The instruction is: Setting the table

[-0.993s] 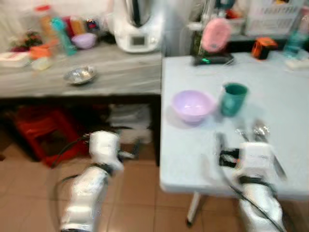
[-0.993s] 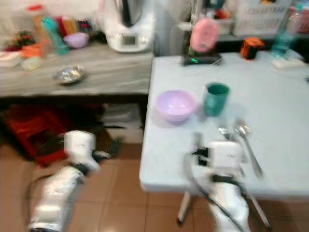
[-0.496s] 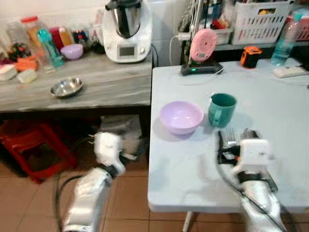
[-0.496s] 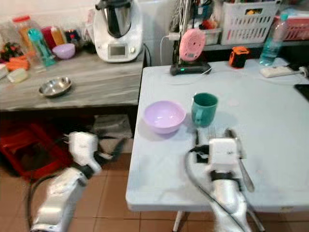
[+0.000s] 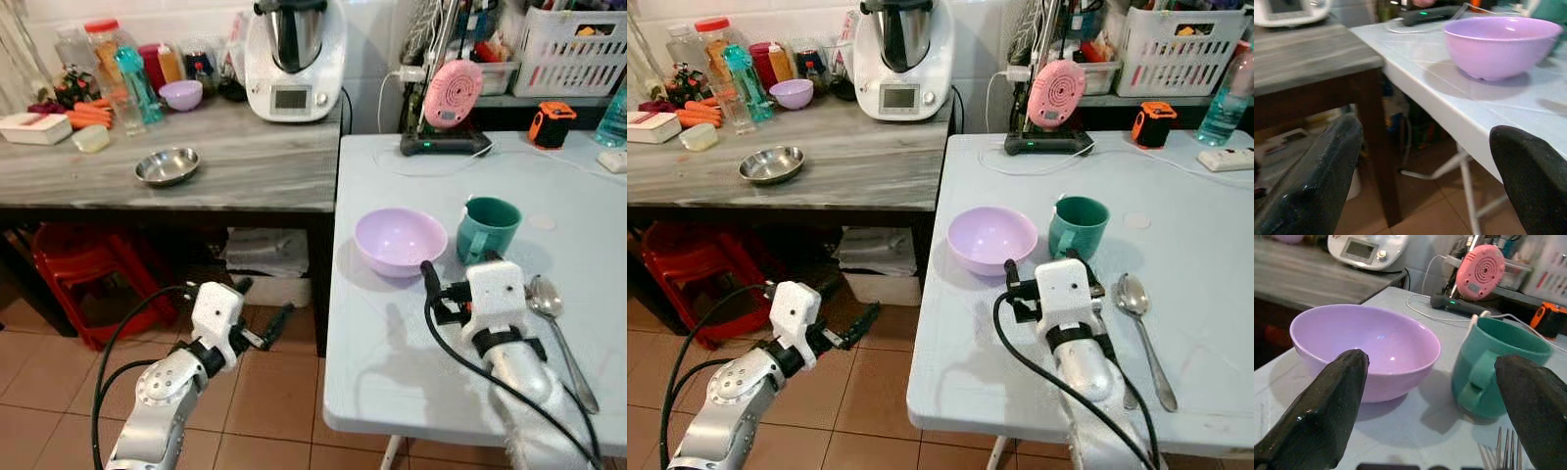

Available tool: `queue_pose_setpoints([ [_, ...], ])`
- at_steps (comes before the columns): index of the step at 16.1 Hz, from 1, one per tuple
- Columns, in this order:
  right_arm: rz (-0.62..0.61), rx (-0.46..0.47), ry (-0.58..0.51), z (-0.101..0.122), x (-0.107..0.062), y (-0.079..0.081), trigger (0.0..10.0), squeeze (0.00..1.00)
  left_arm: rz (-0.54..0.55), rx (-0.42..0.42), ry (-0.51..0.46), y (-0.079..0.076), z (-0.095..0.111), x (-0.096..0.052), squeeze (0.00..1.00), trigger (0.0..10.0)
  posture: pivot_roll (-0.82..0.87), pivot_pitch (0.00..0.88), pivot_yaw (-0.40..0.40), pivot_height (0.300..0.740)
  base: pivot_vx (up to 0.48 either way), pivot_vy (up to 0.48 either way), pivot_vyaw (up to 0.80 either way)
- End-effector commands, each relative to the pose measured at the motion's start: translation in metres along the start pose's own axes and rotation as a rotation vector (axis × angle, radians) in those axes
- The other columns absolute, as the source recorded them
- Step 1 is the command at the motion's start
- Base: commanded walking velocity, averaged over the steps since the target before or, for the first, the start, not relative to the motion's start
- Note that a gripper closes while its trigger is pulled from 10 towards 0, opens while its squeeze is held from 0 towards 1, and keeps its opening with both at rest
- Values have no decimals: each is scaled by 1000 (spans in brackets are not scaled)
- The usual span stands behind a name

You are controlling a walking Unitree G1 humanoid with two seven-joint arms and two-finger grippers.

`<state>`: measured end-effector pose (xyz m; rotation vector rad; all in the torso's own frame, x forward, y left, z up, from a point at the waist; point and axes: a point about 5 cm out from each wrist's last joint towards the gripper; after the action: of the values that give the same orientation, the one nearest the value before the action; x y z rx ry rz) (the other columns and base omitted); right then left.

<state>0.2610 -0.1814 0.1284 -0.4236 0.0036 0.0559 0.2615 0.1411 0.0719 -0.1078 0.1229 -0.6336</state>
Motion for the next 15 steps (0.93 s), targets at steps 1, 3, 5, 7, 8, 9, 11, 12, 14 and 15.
queue_pose_setpoints([
  [1,51,-33,17,0,8,-1,10000,0,-46,9,19,-1,-2,-1,0,10000,-93,0,67,740,0,0,0],
  [3,106,-46,34,0,15,-6,10000,0,-51,19,5,0,-1,0,0,10000,-94,0,69,740,0,0,0],
  [5,165,-67,44,1,24,-8,10000,0,-53,20,3,1,0,1,0,10000,-93,0,69,740,0,0,0],
  [7,243,-82,36,7,35,-8,10000,0,-61,20,3,1,0,1,0,10000,-93,0,71,740,0,0,0],
  [8,271,-101,28,9,38,-7,10000,0,-62,21,2,1,0,2,0,10000,-89,0,72,740,0,0,0],
  [9,315,-116,9,15,45,-5,10000,0,-60,22,2,2,-1,2,0,10000,-85,0,69,740,0,0,0],
  [11,348,-135,-24,22,49,-3,10000,0,-54,23,-3,2,-1,2,0,10000,-85,0,69,740,0,0,0],
  [12,358,-151,-65,28,52,-1,10000,0,-48,22,-6,3,-1,1,0,10000,-85,0,69,740,0,0,0],
  [14,403,-169,-99,32,54,4,10000,0,-43,21,-7,4,-2,1,0,10000,-74,0,61,740,0,0,0],
  [15,474,-162,-104,31,54,12,10000,0,-50,20,-1,3,-3,1,0,10000,-73,0,64,740,0,0,0],
])
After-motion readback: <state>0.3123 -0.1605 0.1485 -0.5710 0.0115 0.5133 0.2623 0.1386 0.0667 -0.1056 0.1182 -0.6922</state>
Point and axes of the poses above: a point about 5 cm out from each wrist's last joint towards the gripper, its own x axis pointing out of the wrist towards the gripper, its own z axis along the axis of the wrist's last joint, y = z × x, and after that the axes turned 7 degrees about -x, right-handed
